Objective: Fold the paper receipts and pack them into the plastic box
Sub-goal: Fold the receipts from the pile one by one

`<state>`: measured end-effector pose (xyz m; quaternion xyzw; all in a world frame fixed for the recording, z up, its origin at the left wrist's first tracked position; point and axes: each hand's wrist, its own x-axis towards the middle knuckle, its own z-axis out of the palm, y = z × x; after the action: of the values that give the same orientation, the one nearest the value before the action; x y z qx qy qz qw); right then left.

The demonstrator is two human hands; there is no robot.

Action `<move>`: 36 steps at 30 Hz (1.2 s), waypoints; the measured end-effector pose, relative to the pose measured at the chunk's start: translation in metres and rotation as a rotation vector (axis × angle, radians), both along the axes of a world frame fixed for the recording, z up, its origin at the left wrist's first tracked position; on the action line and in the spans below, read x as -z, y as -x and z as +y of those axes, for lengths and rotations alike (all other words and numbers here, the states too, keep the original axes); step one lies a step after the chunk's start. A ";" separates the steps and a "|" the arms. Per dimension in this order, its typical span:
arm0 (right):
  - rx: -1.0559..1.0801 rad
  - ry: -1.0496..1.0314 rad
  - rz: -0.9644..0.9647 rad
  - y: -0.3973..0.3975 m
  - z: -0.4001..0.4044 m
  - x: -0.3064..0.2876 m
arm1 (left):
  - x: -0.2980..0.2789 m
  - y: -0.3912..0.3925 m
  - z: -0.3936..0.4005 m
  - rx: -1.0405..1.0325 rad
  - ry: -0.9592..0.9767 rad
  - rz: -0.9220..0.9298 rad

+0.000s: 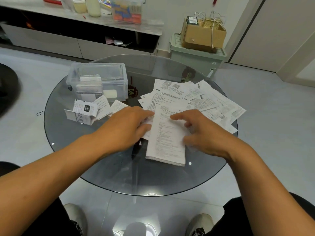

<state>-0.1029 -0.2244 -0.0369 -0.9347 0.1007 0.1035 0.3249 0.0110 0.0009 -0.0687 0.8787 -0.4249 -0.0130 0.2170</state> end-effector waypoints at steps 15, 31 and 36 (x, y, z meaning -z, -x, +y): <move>0.039 -0.076 0.101 0.006 -0.022 0.003 | 0.007 0.004 -0.015 0.424 0.089 -0.341; -0.133 -0.102 0.002 0.012 -0.019 -0.004 | 0.000 0.016 -0.004 0.390 -0.211 -0.043; -0.085 -0.261 0.084 0.017 -0.022 -0.009 | 0.001 0.015 -0.005 0.295 -0.080 0.052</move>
<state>-0.1201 -0.2459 -0.0277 -0.8828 0.0600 0.1684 0.4343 -0.0039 -0.0040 -0.0697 0.8140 -0.5429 -0.0844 0.1886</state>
